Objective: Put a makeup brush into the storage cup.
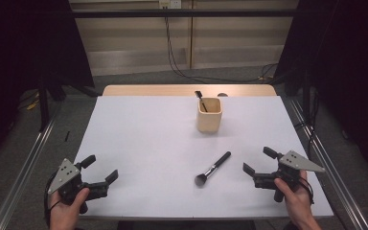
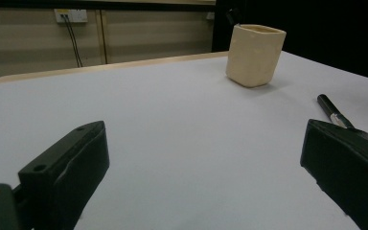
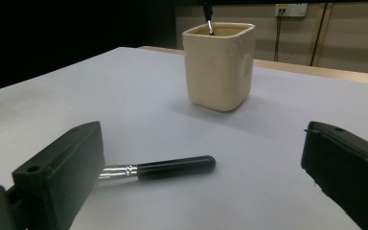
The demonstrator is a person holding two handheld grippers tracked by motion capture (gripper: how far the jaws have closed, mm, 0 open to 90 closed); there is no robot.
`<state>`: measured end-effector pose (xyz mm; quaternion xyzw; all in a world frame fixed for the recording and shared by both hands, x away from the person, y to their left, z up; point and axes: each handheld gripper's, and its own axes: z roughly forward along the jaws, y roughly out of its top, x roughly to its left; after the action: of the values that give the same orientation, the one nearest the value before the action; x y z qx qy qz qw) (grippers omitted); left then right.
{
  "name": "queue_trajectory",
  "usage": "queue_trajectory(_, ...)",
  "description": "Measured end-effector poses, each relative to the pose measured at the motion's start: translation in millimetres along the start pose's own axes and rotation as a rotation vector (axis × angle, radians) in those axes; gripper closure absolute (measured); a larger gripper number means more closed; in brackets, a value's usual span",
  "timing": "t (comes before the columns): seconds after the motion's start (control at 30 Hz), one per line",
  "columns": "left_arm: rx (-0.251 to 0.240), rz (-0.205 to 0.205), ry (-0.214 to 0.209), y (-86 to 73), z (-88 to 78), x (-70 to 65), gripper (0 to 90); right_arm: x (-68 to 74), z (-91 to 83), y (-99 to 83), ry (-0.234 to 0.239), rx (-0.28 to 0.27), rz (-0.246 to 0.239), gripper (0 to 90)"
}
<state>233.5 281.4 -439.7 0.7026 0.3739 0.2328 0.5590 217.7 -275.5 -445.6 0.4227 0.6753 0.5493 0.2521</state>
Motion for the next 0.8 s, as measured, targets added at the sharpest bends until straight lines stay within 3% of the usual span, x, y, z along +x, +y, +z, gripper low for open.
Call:
queue_trajectory(0.3,0.004,-0.002,0.003,0.0,1.1,1.0,2.8,1.9,23.3,13.0,0.043,0.019,0.015,0.9)
queue_trajectory(0.47,0.004,0.002,0.004,0.0,0.5,0.9,2.8,0.9,33.5,22.8,0.054,0.026,-0.014,0.5)
queue_trajectory(0.67,0.001,0.000,0.004,0.1,0.1,1.1,2.8,1.6,50.2,31.2,0.088,0.077,-0.069,0.3)
queue_trajectory(0.8,0.003,0.003,0.003,0.3,0.6,0.4,2.8,3.4,60.5,35.1,0.124,0.087,-0.070,0.3)
